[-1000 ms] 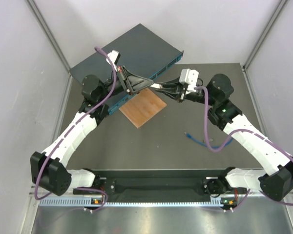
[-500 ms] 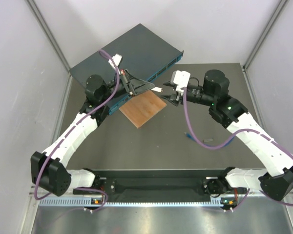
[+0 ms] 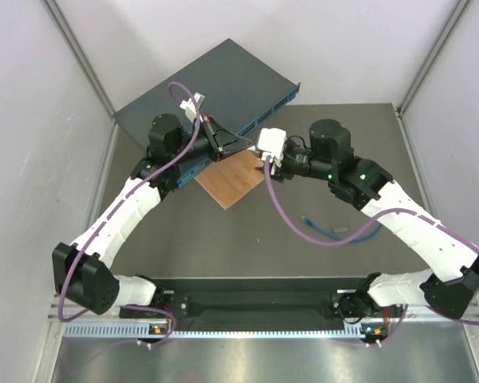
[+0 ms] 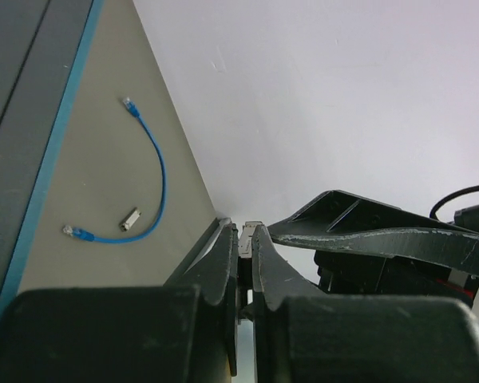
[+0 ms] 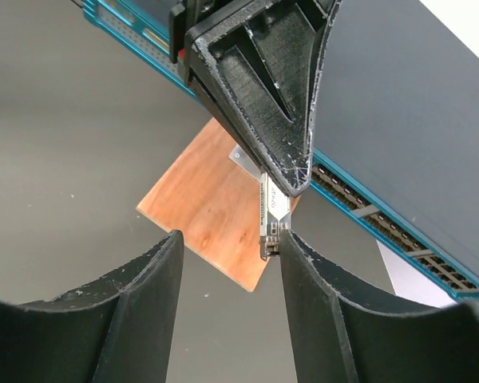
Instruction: Insert the plug into the switch port
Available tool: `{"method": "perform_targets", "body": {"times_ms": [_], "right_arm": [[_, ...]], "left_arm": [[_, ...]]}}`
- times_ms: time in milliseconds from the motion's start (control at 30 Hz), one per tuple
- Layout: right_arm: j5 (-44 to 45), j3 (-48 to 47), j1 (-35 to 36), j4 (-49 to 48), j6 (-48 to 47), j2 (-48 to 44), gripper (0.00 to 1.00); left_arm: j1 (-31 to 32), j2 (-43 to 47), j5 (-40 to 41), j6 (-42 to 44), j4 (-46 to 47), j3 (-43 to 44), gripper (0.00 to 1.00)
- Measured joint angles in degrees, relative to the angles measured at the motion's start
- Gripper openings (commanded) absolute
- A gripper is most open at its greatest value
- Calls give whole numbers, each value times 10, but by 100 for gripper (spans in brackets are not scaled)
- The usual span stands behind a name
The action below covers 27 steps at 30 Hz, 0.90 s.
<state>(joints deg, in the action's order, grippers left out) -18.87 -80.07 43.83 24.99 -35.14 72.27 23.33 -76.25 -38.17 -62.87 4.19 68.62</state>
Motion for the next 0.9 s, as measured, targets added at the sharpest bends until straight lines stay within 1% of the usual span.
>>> {"method": "perform_targets", "body": {"times_ms": [300, 433, 467, 567, 633, 700, 900], "right_arm": [[39, -3, 0, 2, 1, 3, 49], [26, -3, -18, 8, 1, 3, 54], [21, -3, -24, 13, 2, 2, 57], [3, -12, -33, 38, 2, 4, 59], [-11, -26, -32, 55, 2, 11, 58], [-23, -41, -32, 61, 3, 22, 54], [-37, -71, -32, 71, 9, 52, 47]], "left_arm": [[0, 9, 2, 11, -4, -8, 0], [1, 20, 1, 17, -4, -13, 0], [1, 23, 1, 17, -4, -15, 0], [1, 27, -2, 17, -3, -17, 0], [1, 27, -3, 17, -3, -18, 0], [1, 27, -3, 18, -2, -22, 0], [8, 28, -3, 23, -1, -27, 0]]}}
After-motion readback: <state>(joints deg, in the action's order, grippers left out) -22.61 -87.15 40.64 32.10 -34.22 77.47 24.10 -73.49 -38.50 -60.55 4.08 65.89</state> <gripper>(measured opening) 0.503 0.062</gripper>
